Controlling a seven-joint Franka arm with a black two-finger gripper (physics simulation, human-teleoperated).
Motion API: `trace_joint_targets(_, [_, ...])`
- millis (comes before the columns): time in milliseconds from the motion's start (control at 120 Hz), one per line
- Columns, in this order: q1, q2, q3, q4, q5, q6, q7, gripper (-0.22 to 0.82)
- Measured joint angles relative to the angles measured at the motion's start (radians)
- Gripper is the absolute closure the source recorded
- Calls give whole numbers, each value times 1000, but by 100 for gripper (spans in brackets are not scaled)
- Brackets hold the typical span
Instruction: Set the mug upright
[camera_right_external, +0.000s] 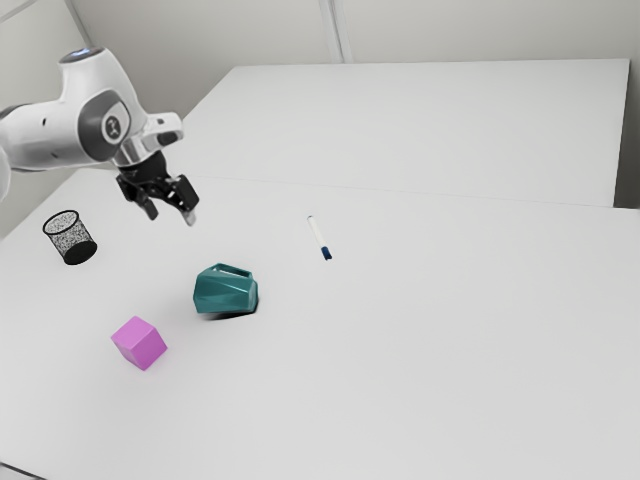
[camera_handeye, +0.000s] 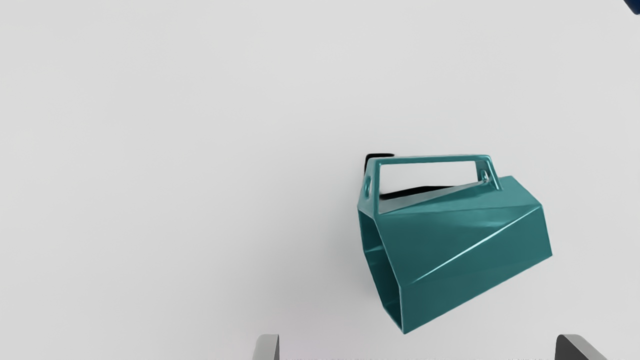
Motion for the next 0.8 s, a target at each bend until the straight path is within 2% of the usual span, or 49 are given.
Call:
trace_joint_targets(142, [2, -9, 5, -12, -19, 4, -6, 0])
trace_joint_targets(342, [5, -3, 65, -103, -176, -23, -2, 0])
trace_joint_targets(800, [73, 179, 85, -76, -456, -145, 100, 0])
